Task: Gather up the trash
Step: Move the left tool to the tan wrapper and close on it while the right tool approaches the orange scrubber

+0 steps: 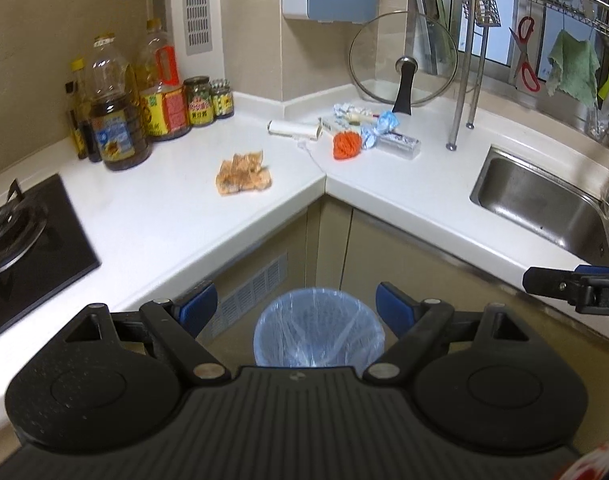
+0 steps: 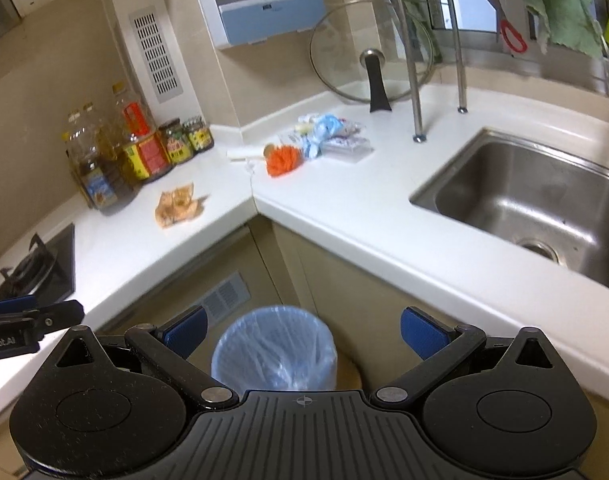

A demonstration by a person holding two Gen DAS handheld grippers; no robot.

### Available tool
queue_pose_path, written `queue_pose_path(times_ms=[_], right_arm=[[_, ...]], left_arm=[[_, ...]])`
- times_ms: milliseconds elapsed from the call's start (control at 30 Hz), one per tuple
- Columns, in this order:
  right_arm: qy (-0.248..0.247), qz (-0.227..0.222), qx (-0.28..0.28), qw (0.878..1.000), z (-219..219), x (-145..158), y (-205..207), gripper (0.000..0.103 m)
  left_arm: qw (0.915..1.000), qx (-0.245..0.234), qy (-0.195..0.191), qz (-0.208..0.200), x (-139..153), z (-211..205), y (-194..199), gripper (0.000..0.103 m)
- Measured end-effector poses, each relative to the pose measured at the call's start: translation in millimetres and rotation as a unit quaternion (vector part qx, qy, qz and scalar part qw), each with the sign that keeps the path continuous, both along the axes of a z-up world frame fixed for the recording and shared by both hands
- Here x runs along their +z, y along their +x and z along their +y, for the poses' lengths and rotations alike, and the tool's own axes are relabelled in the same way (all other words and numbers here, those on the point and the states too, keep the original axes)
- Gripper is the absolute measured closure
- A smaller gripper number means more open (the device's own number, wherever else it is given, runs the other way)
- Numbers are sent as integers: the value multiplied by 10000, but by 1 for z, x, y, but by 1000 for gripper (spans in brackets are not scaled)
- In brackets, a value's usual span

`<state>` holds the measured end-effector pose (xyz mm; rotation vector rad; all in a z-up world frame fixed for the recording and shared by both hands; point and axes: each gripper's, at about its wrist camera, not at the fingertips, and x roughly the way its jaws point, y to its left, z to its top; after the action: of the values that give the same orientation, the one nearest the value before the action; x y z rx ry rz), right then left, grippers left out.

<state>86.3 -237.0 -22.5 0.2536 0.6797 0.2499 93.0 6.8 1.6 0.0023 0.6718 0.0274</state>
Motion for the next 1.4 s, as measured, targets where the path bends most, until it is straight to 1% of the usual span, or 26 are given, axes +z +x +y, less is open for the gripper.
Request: queue_pose_path(times_ms=[267,433,600,733,867,933,967,1167,1400], right_arm=[[-67,-60,-173,9998,33,5,69,0],[-103,-26,-280,9996,53,6,113,0],[-138,30,-357,9993,72,1,150,0],[-120,58,-432,9990,84,-8,176,0],[-88,142,-506,9986,93,-19,198,0],[-88,195,-532,9984,96,-24,208,0],[-80,213,-539,9983,98,-26,212,0],[-128,359,-612,9974,106,-38,233,0],[-123,554,-677,9961,110,-49,246,0]], left_arm=[[9996,-244,-43,-141,0,35,77,18],[9994,-319,-50,-116,-4,61,123,18],[9992,-369,-67,-160,-10,86,161,18],[9991,-382,3,-178,-20,100,190,19],[9986,-520,14,-132,-33,109,218,21],[9982,-602,13,-76,-40,112,232,27],[9979,-644,0,-27,-45,114,239,28],[9972,-716,-4,226,-66,119,277,28],[9965,-738,-57,381,-80,124,306,28]])
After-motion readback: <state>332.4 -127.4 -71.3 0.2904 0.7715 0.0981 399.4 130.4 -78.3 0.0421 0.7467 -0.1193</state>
